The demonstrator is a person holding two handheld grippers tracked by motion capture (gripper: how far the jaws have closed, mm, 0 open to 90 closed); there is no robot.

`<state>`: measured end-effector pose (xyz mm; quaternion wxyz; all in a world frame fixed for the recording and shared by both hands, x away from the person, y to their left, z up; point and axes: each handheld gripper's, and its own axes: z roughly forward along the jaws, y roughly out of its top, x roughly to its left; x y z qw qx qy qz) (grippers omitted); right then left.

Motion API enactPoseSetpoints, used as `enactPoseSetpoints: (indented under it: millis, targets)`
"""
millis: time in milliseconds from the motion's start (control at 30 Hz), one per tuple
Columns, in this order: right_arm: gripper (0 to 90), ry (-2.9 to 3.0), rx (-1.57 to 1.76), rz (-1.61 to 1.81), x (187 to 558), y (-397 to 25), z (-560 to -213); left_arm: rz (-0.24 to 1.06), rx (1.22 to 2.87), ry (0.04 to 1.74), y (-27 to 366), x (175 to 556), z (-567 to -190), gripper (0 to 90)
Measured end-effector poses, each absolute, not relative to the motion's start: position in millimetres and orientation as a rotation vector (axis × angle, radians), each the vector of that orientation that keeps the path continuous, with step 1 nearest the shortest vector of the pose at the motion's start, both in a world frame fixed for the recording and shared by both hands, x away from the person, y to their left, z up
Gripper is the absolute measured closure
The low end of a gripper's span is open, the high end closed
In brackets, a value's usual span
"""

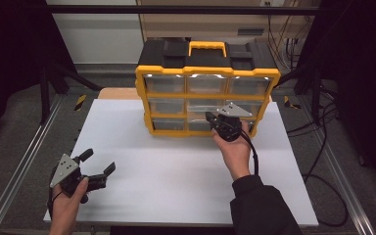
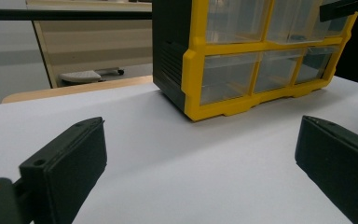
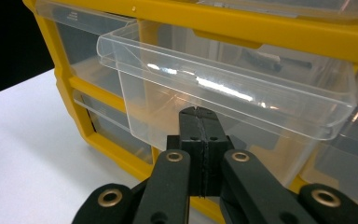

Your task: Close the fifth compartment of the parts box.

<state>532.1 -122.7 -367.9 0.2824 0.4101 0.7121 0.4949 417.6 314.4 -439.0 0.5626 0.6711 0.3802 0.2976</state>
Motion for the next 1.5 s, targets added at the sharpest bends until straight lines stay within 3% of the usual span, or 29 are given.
enactPoseSetpoints:
  millis: [1500]
  targets:
    - [90.0, 1.873, 1.137, 1.314, 550, -122, -369, 0.698, 1.578, 0.891, 314, 418, -439, 1.7]
